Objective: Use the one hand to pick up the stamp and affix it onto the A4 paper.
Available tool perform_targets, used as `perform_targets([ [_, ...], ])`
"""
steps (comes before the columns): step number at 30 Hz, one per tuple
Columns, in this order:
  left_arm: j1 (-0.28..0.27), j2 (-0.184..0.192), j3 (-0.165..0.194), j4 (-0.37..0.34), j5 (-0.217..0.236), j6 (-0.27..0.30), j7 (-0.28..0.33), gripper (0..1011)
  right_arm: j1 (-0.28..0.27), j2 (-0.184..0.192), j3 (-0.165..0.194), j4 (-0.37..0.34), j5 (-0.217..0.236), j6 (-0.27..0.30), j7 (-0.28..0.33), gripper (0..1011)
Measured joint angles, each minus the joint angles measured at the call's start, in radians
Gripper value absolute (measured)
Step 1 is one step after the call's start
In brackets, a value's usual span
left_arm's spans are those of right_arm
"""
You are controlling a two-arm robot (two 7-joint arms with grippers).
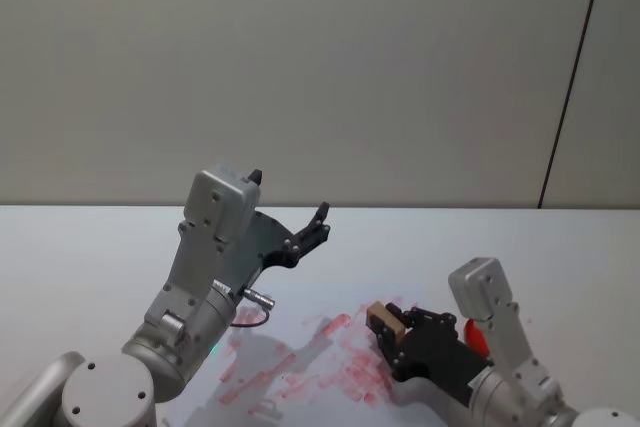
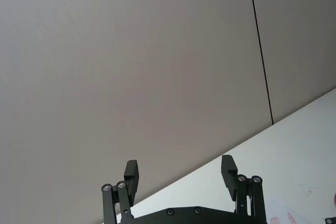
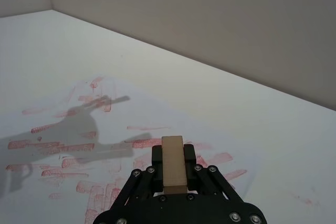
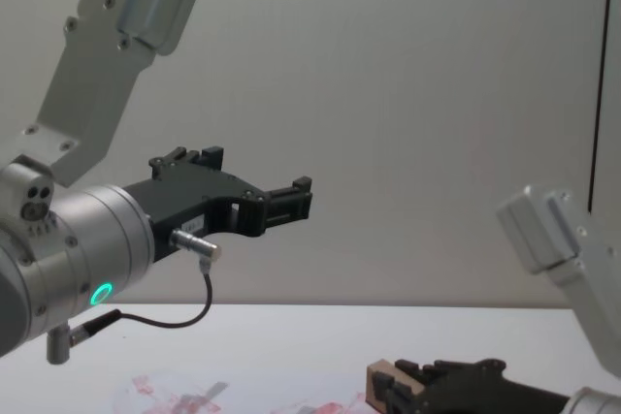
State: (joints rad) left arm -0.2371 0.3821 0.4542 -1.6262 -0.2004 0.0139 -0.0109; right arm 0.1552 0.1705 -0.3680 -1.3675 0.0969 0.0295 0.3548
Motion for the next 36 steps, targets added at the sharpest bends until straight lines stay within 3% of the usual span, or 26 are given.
perform_targets([
  [18, 0.0, 0.0, 0.0, 0.0, 0.0, 0.0, 0.0, 1003, 0.014, -0.015, -0.013, 0.054, -0.02, -0.002, 0.003, 217],
  [36, 0.0, 0.0, 0.0, 0.0, 0.0, 0.0, 0.0, 1002, 0.009, -0.017, -0.02, 0.047, -0.017, 0.0, -0.005, 217],
])
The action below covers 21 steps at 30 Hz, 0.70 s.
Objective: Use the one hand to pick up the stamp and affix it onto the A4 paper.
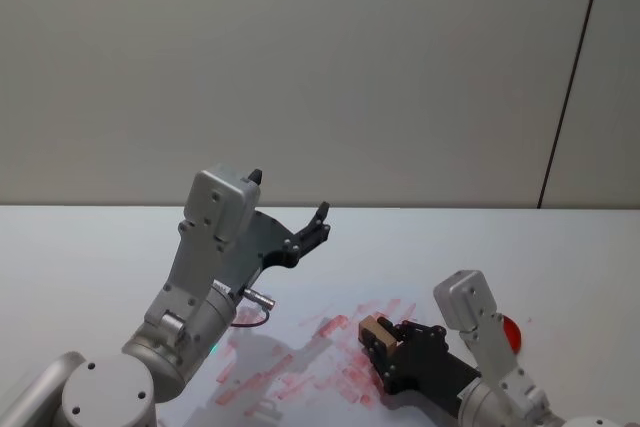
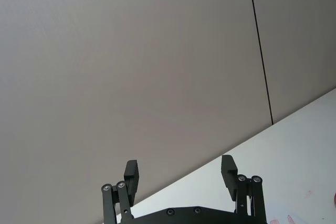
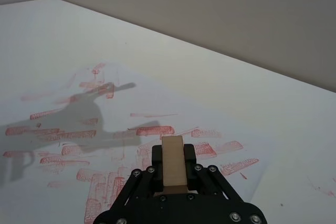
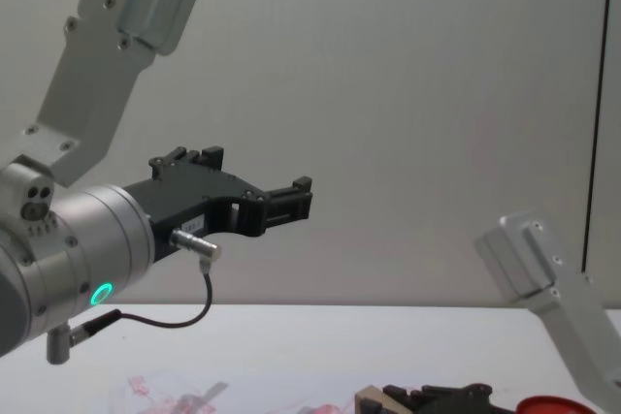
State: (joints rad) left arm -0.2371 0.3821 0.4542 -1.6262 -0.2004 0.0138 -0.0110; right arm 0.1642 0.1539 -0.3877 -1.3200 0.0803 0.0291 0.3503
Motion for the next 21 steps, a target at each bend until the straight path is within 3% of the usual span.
perform_targets([
  [10, 0.0, 0.0, 0.0, 0.0, 0.0, 0.0, 0.0, 1002, -0.004, 0.015, 0.023, -0.056, 0.043, -0.023, -0.029, 217],
  [21, 0.0, 0.0, 0.0, 0.0, 0.0, 0.0, 0.0, 1002, -0.013, 0.061, 0.077, -0.109, 0.098, -0.028, -0.062, 217],
])
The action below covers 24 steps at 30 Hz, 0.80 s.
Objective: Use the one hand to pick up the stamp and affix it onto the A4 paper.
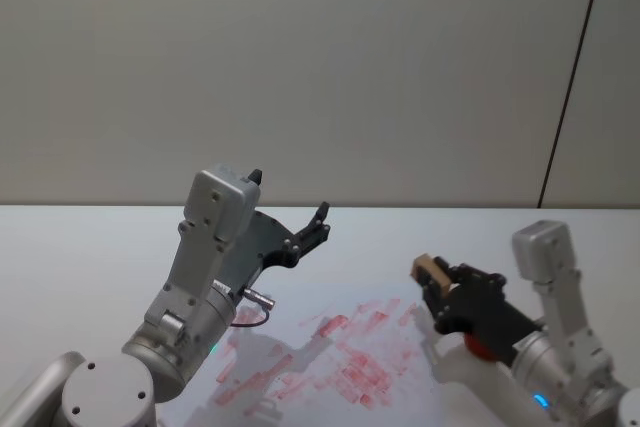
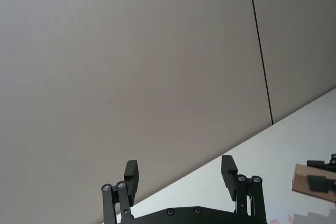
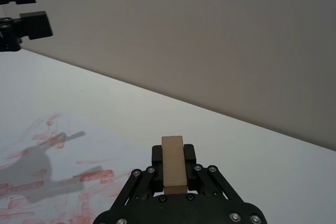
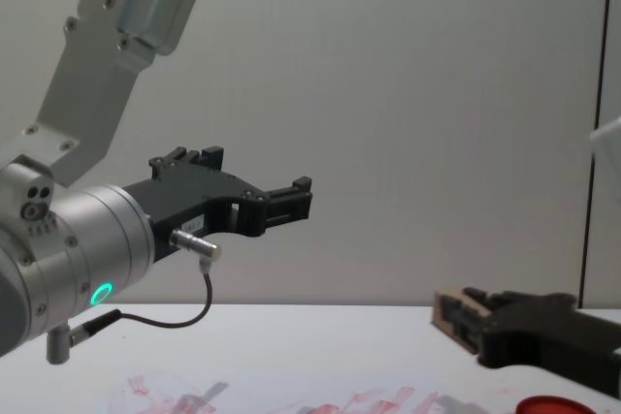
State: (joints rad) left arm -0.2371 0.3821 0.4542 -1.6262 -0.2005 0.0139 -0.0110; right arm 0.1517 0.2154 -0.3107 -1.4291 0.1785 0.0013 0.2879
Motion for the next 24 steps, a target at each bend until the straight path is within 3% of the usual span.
perform_targets([
  [12, 0.0, 0.0, 0.0, 0.0, 0.0, 0.0, 0.0, 1002, -0.015, 0.047, 0.046, -0.006, 0.03, 0.006, -0.017, 217],
  [24, 0.0, 0.0, 0.0, 0.0, 0.0, 0.0, 0.0, 1002, -0.023, 0.068, 0.063, 0.016, 0.026, 0.012, -0.014, 217],
])
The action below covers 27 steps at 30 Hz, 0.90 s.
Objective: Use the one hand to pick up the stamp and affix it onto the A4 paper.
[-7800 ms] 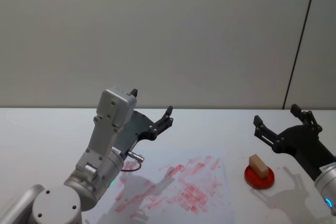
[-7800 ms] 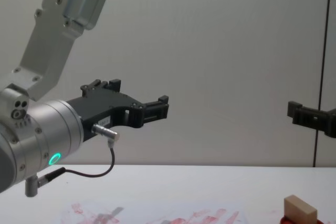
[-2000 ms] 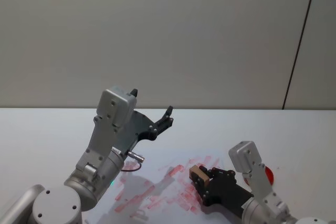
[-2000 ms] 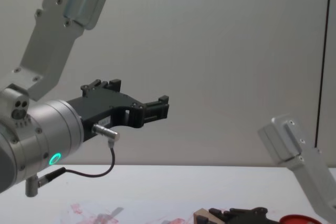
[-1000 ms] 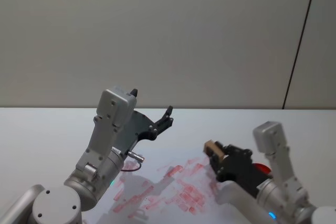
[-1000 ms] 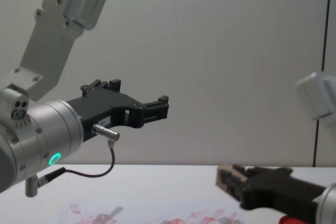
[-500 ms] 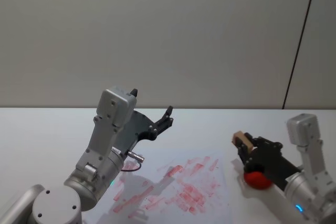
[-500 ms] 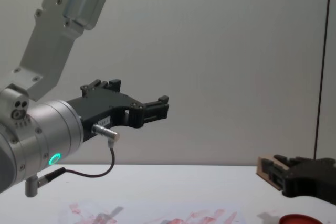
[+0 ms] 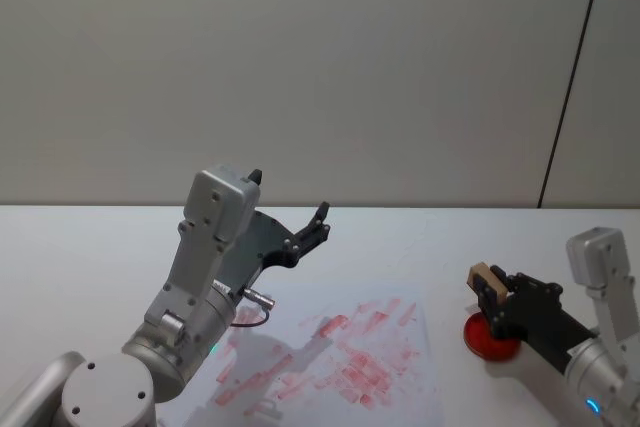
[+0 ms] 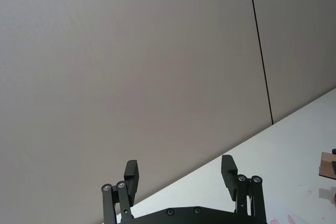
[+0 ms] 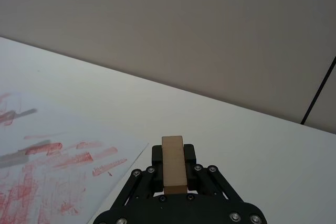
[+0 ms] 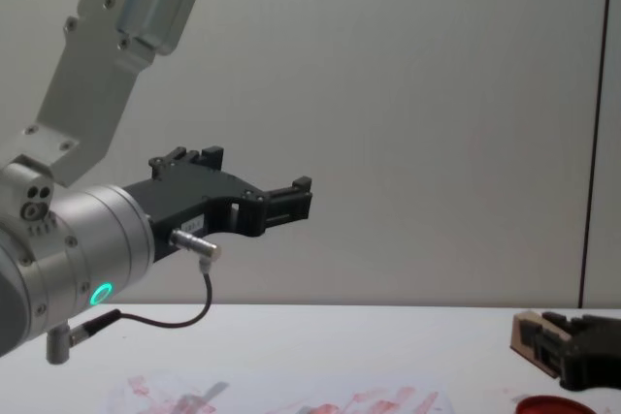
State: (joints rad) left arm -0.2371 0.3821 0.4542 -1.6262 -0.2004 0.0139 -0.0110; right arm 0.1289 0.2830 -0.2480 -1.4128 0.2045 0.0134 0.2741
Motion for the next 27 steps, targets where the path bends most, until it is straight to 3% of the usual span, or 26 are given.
perform_targets([
  [22, 0.0, 0.0, 0.0, 0.0, 0.0, 0.0, 0.0, 1002, -0.006, 0.008, -0.001, 0.036, -0.025, 0.017, 0.017, 218],
  [27, 0.0, 0.0, 0.0, 0.0, 0.0, 0.0, 0.0, 1002, -0.007, 0.008, -0.002, 0.04, -0.03, 0.021, 0.018, 362],
])
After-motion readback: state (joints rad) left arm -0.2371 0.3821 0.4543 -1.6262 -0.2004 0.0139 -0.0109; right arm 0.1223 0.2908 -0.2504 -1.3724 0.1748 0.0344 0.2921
